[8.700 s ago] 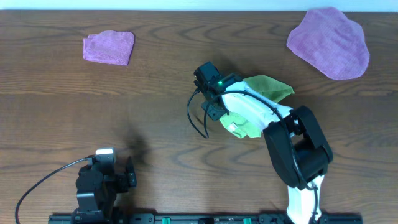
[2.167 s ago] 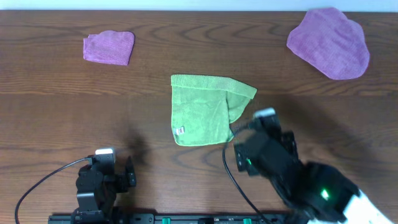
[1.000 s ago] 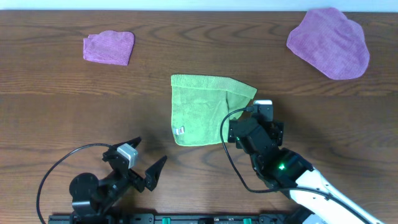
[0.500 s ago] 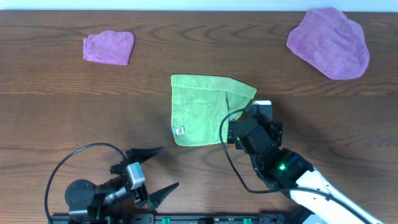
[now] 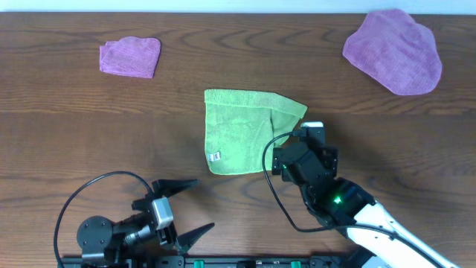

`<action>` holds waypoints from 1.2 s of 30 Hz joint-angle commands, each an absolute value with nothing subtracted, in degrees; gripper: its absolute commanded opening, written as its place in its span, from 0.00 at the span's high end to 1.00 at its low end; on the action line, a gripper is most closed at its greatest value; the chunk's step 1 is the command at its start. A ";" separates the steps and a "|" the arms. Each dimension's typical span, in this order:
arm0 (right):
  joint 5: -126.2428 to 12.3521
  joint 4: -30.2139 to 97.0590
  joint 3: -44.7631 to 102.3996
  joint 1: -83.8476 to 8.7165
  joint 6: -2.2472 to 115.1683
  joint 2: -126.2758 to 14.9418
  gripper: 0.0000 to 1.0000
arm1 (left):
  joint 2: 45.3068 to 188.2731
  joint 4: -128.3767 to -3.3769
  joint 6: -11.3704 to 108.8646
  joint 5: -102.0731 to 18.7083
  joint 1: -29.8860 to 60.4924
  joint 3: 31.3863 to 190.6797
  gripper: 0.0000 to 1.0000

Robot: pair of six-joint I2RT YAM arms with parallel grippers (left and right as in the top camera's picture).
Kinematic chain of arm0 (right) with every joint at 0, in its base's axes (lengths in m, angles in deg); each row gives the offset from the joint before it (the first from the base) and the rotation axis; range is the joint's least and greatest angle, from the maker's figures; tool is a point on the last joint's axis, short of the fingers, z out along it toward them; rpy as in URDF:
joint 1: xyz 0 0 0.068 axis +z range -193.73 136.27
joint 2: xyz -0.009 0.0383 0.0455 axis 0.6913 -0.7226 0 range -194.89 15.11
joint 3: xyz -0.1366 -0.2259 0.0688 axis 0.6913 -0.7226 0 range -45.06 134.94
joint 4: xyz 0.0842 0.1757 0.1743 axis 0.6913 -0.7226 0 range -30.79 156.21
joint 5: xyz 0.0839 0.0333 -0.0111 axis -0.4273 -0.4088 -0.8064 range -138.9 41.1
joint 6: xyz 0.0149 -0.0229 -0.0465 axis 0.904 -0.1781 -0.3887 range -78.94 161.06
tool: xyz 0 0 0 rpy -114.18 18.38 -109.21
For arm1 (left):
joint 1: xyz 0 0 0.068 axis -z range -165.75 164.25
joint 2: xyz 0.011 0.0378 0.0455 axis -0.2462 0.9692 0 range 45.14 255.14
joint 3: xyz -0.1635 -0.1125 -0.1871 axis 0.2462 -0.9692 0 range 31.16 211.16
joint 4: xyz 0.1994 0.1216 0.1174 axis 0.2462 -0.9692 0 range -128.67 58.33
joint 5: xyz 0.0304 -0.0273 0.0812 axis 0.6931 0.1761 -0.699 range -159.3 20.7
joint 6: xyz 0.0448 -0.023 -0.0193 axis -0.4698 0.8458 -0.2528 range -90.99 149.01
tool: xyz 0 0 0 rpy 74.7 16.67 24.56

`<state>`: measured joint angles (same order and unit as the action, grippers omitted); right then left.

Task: Fold the cloth
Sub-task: 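Reach the left gripper to the green cloth's left edge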

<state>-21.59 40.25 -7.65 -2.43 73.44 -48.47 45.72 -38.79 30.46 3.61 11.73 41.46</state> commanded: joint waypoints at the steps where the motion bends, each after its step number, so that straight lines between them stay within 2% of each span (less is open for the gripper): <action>1: -22.16 39.71 -8.07 -2.78 72.13 -47.68 0.01 | 45.39 -40.93 42.88 -10.19 11.66 41.27 0.05; 3: -22.14 40.17 -8.04 -2.78 72.00 -47.68 0.01 | 45.39 -42.81 43.34 -17.01 11.66 41.07 0.05; 6: -22.14 40.82 -7.91 -2.85 71.54 -47.66 0.01 | 46.40 -40.88 50.68 -25.99 11.66 40.72 0.05; 10: -22.14 41.11 -6.73 -2.85 69.60 -47.66 0.01 | 52.00 -35.86 55.53 -26.23 11.75 40.72 0.00; 11: -22.14 41.06 -6.03 -2.85 69.05 -47.66 0.01 | 54.90 -34.09 56.89 -26.23 11.88 40.74 0.05; 16: -22.09 38.31 -1.14 -2.93 65.86 -47.66 0.01 | 72.04 -26.33 58.27 -26.23 14.92 42.03 0.05; 20: -22.12 33.61 2.64 -4.49 65.82 -47.66 0.01 | 86.09 -23.79 54.62 -26.32 19.29 47.06 0.07; 24: -22.12 28.76 5.29 -6.76 65.84 -47.57 0.01 | 99.36 -26.72 48.95 -28.85 24.78 56.15 0.03; 30: -22.14 24.63 6.80 -9.12 65.84 -44.90 0.01 | 113.78 -38.89 41.02 -35.23 30.68 70.79 0.04; 32: -22.16 23.93 6.82 -10.06 65.84 -43.04 0.01 | 118.35 -43.51 39.86 -39.85 32.03 74.99 0.05; 36: -22.16 23.20 6.82 -11.44 65.79 -40.71 0.01 | 124.30 -47.86 37.98 -41.31 32.34 79.82 0.09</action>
<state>-22.53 23.64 5.27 -10.23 66.43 -42.37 121.08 -46.41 41.79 -37.31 32.12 76.32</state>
